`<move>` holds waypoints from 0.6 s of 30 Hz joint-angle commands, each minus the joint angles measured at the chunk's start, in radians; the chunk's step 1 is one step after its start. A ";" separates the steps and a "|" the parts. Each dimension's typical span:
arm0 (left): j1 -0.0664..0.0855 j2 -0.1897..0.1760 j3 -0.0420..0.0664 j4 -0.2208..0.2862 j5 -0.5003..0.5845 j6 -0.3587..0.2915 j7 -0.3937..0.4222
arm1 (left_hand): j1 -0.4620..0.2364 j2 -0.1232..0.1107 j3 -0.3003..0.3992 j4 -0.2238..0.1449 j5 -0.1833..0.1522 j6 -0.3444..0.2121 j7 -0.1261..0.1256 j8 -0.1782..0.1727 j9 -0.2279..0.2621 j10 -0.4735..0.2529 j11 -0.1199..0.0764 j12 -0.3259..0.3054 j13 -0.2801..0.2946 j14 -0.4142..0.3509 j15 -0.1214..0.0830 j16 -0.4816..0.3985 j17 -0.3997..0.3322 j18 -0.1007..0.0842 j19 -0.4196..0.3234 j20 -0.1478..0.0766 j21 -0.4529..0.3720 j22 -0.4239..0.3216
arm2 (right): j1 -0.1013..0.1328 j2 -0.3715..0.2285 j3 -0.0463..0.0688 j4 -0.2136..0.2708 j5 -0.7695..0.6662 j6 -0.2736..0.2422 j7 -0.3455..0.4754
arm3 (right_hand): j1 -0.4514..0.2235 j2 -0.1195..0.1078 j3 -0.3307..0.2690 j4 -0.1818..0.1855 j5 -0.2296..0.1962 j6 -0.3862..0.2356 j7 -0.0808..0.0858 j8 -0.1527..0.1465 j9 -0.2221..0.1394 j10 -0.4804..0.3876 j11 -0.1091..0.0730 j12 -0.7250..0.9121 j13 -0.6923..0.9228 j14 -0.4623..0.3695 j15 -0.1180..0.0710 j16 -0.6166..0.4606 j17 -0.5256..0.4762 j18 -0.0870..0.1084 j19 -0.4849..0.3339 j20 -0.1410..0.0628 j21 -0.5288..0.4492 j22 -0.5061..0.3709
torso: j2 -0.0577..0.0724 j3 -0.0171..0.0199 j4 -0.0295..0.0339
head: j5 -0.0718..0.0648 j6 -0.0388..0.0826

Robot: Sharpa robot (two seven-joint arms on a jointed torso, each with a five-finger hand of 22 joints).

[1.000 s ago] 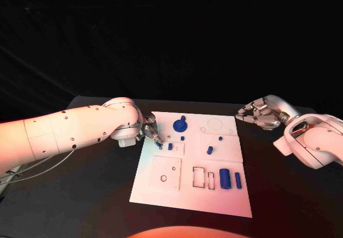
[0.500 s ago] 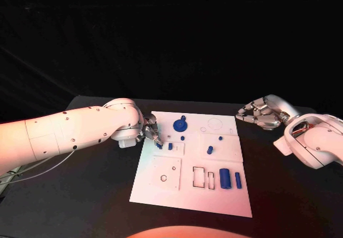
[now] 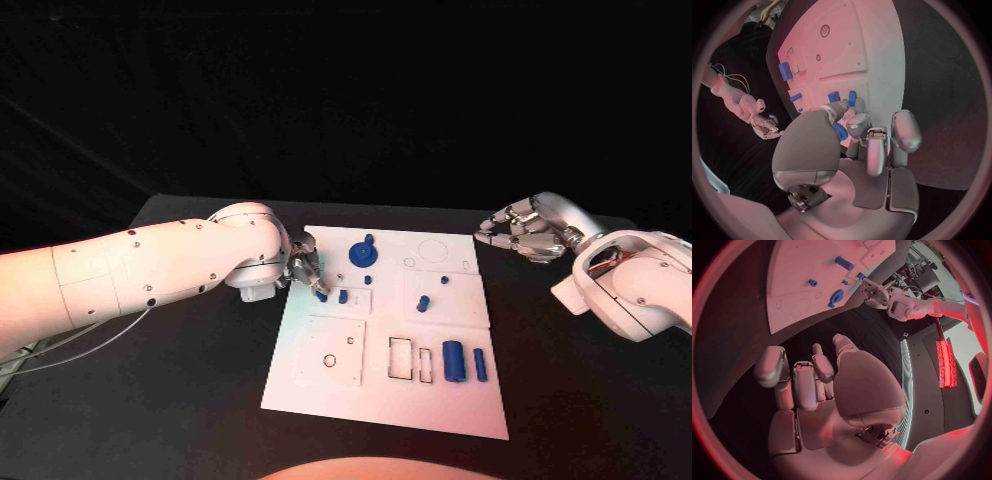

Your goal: Assemble the parts on the task board

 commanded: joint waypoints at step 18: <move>-0.009 -0.013 -0.001 0.030 -0.026 -0.006 0.006 | 0.003 -0.004 0.132 -0.124 0.004 0.013 -0.009 0.005 0.031 0.010 -0.003 0.010 0.007 0.107 -0.009 0.002 0.263 -0.017 0.011 -0.003 0.008 0.006 | -0.001 -0.001 0.000 0.002 -0.009 0.003 0.007 | 0.003 -0.005 -0.005 0.003 0.003 -0.005 0.000 0.004 0.002 -0.001 0.000 0.005 0.001 0.035 -0.008 -0.003 0.001 0.010 -0.004 -0.003 -0.003 0.001 | 0.000 0.0000 -0.0002 | 0.000 -0.003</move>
